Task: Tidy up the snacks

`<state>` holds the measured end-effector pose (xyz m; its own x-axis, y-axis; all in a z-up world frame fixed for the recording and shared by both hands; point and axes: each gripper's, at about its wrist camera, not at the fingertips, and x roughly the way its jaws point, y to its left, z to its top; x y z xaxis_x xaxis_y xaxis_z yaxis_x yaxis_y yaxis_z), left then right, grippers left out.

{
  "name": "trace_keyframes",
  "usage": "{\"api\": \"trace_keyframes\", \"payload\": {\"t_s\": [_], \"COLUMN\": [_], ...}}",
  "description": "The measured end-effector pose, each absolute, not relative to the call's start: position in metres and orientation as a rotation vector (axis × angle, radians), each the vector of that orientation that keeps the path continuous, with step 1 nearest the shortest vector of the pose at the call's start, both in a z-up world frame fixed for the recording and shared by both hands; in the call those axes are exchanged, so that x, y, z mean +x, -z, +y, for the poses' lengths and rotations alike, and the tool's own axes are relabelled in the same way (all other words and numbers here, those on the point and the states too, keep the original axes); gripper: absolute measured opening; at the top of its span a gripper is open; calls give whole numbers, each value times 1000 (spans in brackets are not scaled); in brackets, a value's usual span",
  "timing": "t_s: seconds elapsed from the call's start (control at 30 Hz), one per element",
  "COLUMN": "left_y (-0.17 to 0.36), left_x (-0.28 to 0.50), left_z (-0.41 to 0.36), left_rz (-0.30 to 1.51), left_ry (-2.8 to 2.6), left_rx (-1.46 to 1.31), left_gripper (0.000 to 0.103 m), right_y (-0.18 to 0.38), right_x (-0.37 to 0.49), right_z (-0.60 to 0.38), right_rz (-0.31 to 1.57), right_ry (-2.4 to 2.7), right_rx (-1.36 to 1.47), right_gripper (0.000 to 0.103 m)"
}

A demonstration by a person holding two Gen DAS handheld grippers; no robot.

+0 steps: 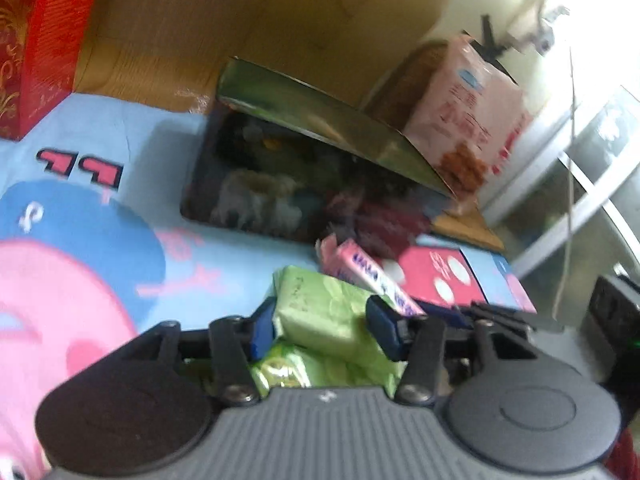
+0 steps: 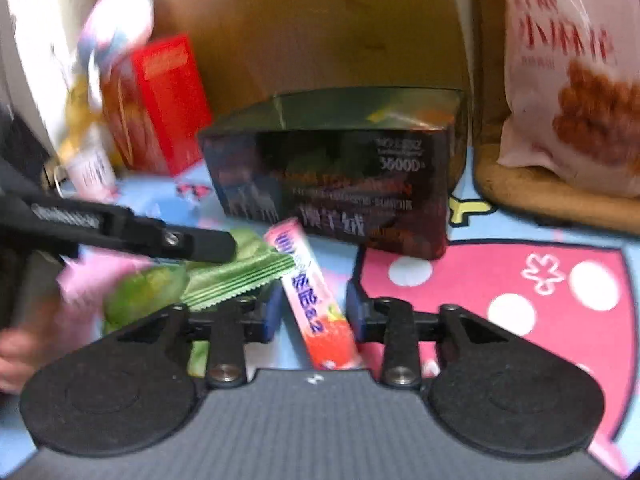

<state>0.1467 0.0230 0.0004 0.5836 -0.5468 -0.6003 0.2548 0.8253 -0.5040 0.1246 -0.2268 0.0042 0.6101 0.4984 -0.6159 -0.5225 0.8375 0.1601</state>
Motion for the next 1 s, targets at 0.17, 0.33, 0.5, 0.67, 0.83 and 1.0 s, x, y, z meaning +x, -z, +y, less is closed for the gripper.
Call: {"api": "trace_keyframes", "payload": {"t_s": [0.17, 0.33, 0.5, 0.67, 0.83, 1.0], "left_y": [0, -22, -46, -41, -18, -6], "left_x": [107, 92, 81, 50, 28, 26], "left_z": [14, 21, 59, 74, 70, 76], "left_rz": [812, 785, 697, 674, 747, 764], "left_ry": [519, 493, 573, 621, 551, 527], "left_rx": [-379, -353, -572, -585, -471, -482], "left_gripper": [48, 59, 85, 77, 63, 59], "right_y": [-3, -15, -57, -59, -15, -15], "right_x": [98, 87, 63, 26, 5, 3], "right_z": [-253, -271, -271, -229, -193, -210], "right_rz": [656, 569, 462, 467, 455, 429], "right_ry": [-535, -489, -608, -904, -946, -850], "right_rx": [-28, -41, -32, -196, -436, -388], "right_gripper": [27, 24, 24, 24, 26, 44]}}
